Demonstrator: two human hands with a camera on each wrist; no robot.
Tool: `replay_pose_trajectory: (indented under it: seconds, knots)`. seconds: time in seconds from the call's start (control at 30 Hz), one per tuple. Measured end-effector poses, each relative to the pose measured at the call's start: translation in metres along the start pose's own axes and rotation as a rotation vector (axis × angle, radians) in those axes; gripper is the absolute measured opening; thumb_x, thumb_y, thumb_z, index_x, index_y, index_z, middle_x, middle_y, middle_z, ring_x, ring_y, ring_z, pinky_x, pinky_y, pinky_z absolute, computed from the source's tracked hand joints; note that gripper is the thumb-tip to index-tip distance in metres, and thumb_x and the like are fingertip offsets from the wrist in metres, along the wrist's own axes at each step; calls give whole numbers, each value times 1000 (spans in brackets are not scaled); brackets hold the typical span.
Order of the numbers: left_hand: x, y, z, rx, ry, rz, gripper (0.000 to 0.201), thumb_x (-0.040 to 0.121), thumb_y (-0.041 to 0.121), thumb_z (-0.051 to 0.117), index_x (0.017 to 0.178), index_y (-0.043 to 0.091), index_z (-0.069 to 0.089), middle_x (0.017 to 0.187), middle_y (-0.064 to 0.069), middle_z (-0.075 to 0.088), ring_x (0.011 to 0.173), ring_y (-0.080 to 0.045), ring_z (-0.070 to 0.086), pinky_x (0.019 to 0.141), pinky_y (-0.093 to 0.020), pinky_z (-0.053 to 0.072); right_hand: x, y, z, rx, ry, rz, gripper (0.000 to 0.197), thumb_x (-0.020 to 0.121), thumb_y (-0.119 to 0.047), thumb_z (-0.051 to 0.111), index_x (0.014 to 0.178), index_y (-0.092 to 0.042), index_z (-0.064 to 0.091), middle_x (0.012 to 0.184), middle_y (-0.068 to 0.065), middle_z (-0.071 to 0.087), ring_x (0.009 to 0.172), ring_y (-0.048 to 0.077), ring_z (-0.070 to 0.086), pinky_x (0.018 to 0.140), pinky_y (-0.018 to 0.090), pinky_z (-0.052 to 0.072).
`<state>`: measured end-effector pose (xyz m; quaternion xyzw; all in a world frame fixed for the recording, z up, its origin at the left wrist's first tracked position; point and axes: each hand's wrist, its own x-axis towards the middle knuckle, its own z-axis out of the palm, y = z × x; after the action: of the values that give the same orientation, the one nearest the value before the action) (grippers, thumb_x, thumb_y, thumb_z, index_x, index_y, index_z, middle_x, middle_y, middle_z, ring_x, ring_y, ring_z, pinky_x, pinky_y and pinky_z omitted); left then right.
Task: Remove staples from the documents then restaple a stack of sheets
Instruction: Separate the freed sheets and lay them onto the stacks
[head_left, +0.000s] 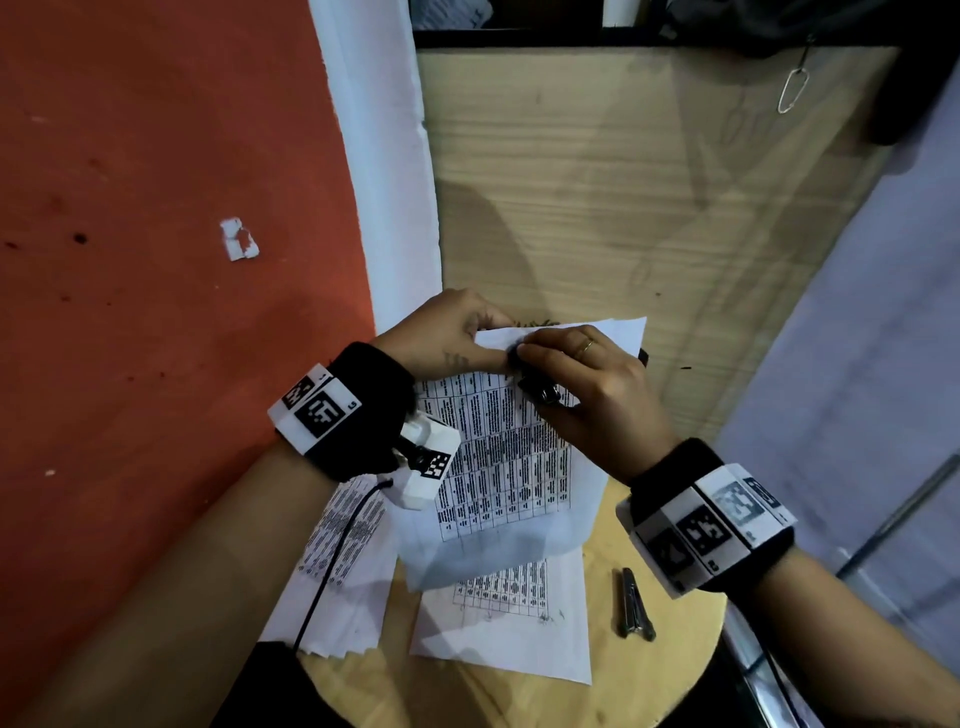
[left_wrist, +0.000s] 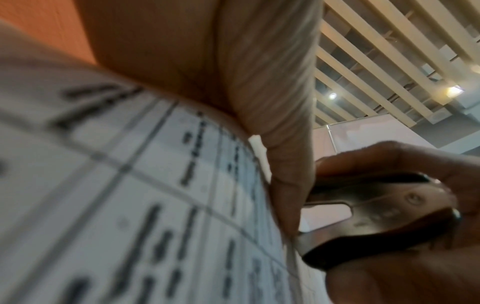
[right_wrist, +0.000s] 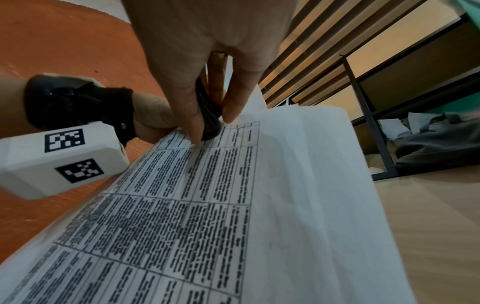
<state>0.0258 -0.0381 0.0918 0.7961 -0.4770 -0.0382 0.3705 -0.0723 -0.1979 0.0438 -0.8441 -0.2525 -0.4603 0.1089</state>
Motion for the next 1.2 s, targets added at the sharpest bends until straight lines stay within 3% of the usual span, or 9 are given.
replay_pose_trajectory:
  seconds: [0.17,0.3,0.5,0.57,0.67,0.8,1.0,1.1,1.2]
  knots:
    - [1,-1,-1,7,-41,-15,27,76,14,77,59,29,62,52,15,53,58,1,47,54,-20,35,3,3,-2,-61,-58,-74,25,81,-13,58,99,-1,69,100,13,69,84,33,64,63,37,55]
    - [1,1,-2,28,-84,-35,28,75,12,77,60,29,62,52,15,53,56,1,47,53,-20,35,2,6,-2,-79,-93,-112,26,82,-15,56,99,-1,69,98,13,69,83,33,64,59,37,55]
    - [-1,5,-3,-45,-109,-62,13,67,31,74,65,23,64,61,11,51,60,-3,45,55,-21,32,4,9,-4,-101,-96,-117,23,75,-6,69,97,-2,71,94,11,69,78,31,64,63,32,49]
    - [-1,5,-4,-65,-106,-47,16,69,24,79,66,25,64,58,14,53,58,1,46,54,-19,34,5,8,-5,-77,-64,-86,21,75,-8,70,95,-3,71,93,11,69,77,30,65,66,28,45]
    - [-1,3,-5,-105,-90,-7,14,72,20,78,71,26,66,61,15,59,60,2,50,56,-15,36,2,6,-3,63,-8,48,22,75,-10,72,96,-3,70,94,10,68,82,28,66,66,33,54]
    - [-3,2,-4,-157,-43,6,11,74,17,78,72,22,68,64,11,59,64,-3,51,58,-16,37,-2,3,-1,285,66,209,26,74,-10,77,97,-1,68,97,9,66,86,14,62,71,32,55]
    - [-5,5,-6,-193,-22,20,19,80,3,70,72,19,66,59,22,60,58,10,52,58,-5,35,0,0,-4,371,136,256,27,73,-9,78,96,1,68,96,9,66,87,12,62,73,32,56]
    - [-6,6,-4,-168,-6,4,18,79,9,73,66,20,66,57,17,57,57,5,50,56,-11,36,0,-1,-3,262,159,190,25,74,-10,76,95,1,69,96,11,66,86,16,62,73,29,54]
    - [-5,1,2,-132,48,-29,14,78,17,76,69,9,68,63,2,54,63,-7,48,59,-22,36,0,0,0,22,121,46,19,76,-10,71,92,0,70,92,14,67,80,29,64,68,33,51]
